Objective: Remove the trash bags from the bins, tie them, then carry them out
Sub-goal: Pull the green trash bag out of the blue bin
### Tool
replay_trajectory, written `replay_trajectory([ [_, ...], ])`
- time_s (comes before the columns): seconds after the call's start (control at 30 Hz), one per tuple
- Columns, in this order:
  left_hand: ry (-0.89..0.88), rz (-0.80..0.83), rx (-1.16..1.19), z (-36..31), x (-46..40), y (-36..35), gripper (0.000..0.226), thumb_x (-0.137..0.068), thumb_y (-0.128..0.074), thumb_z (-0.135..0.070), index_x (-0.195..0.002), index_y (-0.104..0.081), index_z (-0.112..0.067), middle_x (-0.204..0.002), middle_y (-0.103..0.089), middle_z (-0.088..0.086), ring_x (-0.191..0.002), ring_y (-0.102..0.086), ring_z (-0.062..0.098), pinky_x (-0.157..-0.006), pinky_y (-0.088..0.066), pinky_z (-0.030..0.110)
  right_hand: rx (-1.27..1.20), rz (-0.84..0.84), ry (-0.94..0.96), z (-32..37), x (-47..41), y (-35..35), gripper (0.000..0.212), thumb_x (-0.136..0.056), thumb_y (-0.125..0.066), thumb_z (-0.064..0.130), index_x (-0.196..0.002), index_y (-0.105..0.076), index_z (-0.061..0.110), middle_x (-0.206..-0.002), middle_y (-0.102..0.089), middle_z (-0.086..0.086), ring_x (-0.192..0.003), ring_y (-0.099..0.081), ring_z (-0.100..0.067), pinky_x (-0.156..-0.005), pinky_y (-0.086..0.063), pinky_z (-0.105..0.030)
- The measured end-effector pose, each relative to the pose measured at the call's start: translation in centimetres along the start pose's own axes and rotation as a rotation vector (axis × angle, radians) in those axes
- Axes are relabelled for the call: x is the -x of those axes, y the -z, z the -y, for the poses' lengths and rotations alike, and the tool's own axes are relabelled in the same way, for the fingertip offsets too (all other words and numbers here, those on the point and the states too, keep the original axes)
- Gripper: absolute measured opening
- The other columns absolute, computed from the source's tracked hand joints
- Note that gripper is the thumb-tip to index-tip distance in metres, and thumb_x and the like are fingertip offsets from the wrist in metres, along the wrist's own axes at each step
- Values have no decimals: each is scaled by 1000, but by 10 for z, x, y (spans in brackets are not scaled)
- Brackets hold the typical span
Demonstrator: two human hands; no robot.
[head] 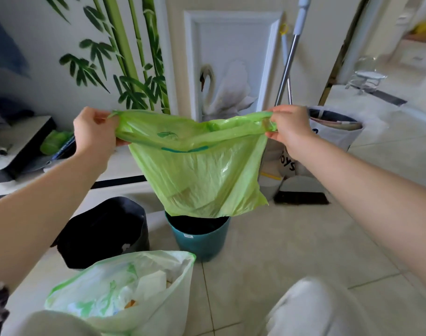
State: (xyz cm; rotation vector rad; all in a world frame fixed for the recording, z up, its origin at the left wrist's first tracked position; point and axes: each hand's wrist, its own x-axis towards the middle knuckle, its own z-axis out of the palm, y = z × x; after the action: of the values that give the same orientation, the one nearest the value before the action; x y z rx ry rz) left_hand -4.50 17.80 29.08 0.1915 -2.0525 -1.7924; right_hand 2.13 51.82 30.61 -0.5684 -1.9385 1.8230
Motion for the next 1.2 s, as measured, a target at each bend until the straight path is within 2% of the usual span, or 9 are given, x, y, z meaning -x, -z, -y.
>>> replay_trajectory([
  [0.17, -25, 22, 27, -30, 20, 10, 12, -90, -61, -11, -98, -52, -10, -93, -57, 4, -80, -64, 20, -46, -56, 23, 27, -14, 53, 30, 29, 21, 23, -87, -48, -3, -92, -66, 11, -78, -62, -4, -71, -64, -19, -53, -52, -28],
  [0.37, -58, 123, -33, -40, 48, 20, 14, -88, -66, -16, -79, -57, -21, -84, -60, 1, -78, -65, 18, -50, -56, 21, 197, 12, 176, 31, 56, 35, 32, -83, -48, 3, -68, -65, 26, -68, -63, 0, -61, -59, -16, -49, -44, -23],
  [0.5, -1, 178, -7, -25, 66, 22, 14, -87, -67, -14, -77, -58, -19, -82, -62, 2, -72, -64, 16, -49, -55, 22, 312, -24, 197, 16, 66, 41, 24, -70, -52, 18, -58, -70, 29, -63, -64, 8, -67, -58, -17, -63, -41, -30],
  [0.63, 76, 279, -27, -4, 81, 13, 12, -86, -68, -13, -79, -59, -14, -86, -62, 10, -73, -64, 23, -51, -58, 29, 378, 16, 254, 6, 78, 49, 25, -61, -54, 25, -70, -74, 13, -57, -54, -1, -61, -48, -18, -61, -36, -31],
  [0.7, 119, 305, -37, 5, 89, 5, 15, -87, -67, -12, -75, -57, -15, -80, -61, 9, -69, -63, 22, -49, -58, 28, 382, 20, 257, -1, 84, 54, 21, -63, -55, 21, -68, -73, 10, -54, -51, -4, -56, -45, -16, -60, -35, -30],
  [0.8, 171, 347, -56, 17, 104, -10, 18, -87, -67, -10, -74, -55, -14, -74, -59, 7, -62, -60, 18, -42, -53, 23, 461, 40, 273, -18, 93, 62, 24, -72, -56, 15, -79, -74, 1, -64, -57, -18, -62, -49, -18, -62, -37, -29],
  [0.93, 233, 431, -131, 47, 128, -24, 19, -88, -67, -10, -74, -55, -12, -75, -58, 7, -61, -59, 17, -39, -51, 22, 604, 121, 201, -60, 101, 71, 20, -81, -57, 8, -87, -76, 3, -80, -70, -17, -73, -59, -19, -59, -42, -25],
  [1.07, 303, 479, -194, 90, 152, -21, 16, -87, -68, -9, -75, -57, -9, -80, -61, 12, -65, -62, 20, -45, -58, 32, 738, 233, 115, -114, 104, 76, 19, -83, -58, 12, -86, -76, 9, -86, -73, -11, -83, -65, -23, -74, -48, -28],
  [1.2, 390, 474, -283, 134, 164, -4, 13, -87, -68, -8, -76, -60, -9, -90, -66, 20, -70, -67, 26, -60, -61, 45, 896, 338, 21, -158, 108, 74, 19, -85, -54, 13, -82, -73, 13, -81, -71, -10, -71, -65, -26, -61, -45, -21],
])
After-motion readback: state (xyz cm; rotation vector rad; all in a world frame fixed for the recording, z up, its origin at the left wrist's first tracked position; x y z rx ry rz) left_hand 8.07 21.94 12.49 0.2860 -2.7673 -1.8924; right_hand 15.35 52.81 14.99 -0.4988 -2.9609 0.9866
